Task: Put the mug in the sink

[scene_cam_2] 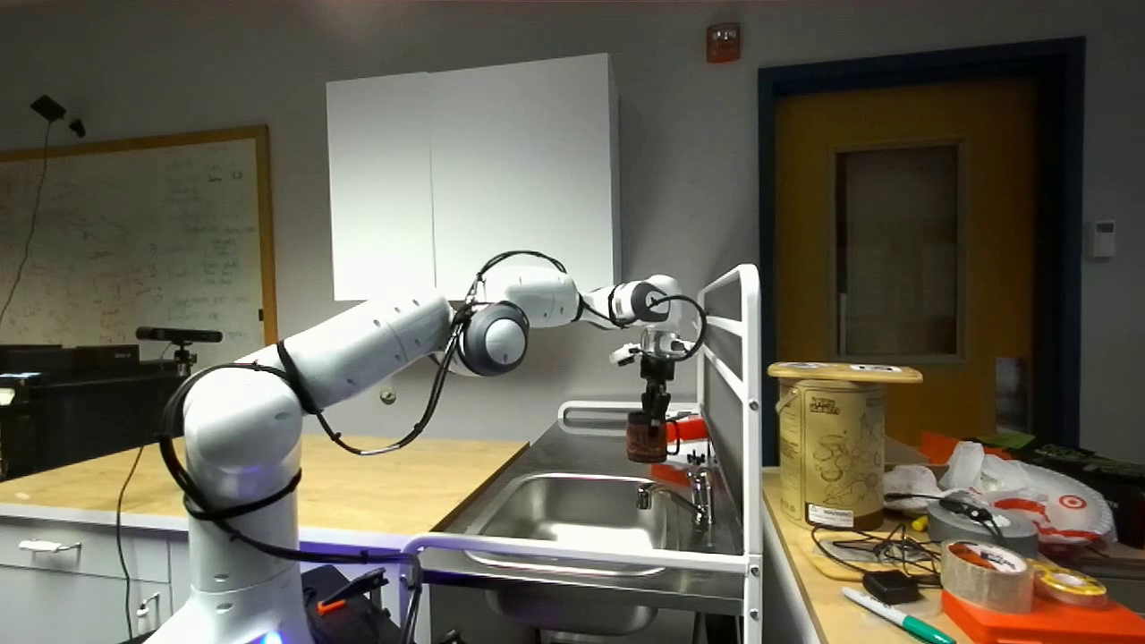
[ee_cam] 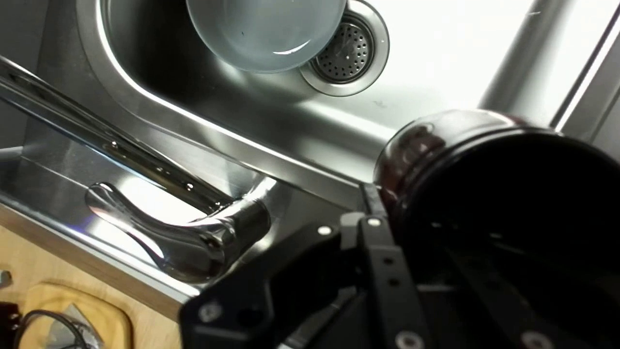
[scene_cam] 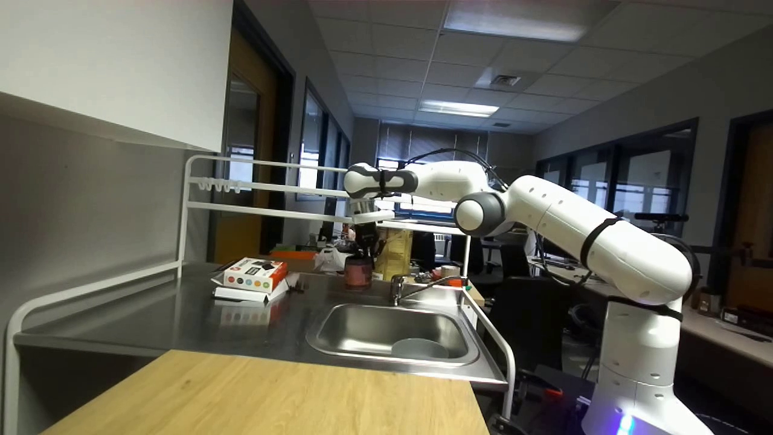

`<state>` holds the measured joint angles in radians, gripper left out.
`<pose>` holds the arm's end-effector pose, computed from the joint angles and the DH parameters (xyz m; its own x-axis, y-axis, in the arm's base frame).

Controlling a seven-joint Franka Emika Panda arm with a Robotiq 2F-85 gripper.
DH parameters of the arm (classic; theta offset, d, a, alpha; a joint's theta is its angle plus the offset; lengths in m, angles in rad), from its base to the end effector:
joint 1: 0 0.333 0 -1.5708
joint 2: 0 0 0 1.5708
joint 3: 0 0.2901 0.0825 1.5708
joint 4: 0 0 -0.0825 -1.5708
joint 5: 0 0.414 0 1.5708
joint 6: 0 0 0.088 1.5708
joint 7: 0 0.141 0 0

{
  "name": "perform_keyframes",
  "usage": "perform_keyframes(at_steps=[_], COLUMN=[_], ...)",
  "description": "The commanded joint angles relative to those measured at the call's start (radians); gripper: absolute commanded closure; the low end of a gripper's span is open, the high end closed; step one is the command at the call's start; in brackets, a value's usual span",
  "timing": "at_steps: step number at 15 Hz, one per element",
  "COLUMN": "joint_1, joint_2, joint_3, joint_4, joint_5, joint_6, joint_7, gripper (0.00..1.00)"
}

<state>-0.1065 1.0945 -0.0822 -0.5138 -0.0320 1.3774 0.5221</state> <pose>0.7569 -0.1171 0.3038 0.7617 -0.6317 -0.1439 -0.6019 -0.7722 0.2037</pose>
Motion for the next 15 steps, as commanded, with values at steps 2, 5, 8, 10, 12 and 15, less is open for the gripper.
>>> perform_keyframes(at_steps=[2, 5, 8, 10, 12, 15], joint_1=[-0.008, -0.011, -0.020, -0.028, -0.028, -0.021], joint_2=[-0.008, -0.002, 0.007, 0.019, 0.028, 0.033], joint_3=[-0.010, -0.008, 0.003, 0.014, 0.025, 0.038], joint_4=[-0.011, -0.024, -0.037, -0.044, -0.054, -0.078], joint_5=[0.002, 0.007, 0.022, 0.039, 0.055, 0.072], joint_6=[-0.043, -0.061, -0.046, -0.032, -0.013, 0.031], joint_7=[0.064, 0.081, 0.079, 0.069, 0.062, 0.044], gripper=[0.95, 0.95, 0.95, 0.95, 0.95, 0.95])
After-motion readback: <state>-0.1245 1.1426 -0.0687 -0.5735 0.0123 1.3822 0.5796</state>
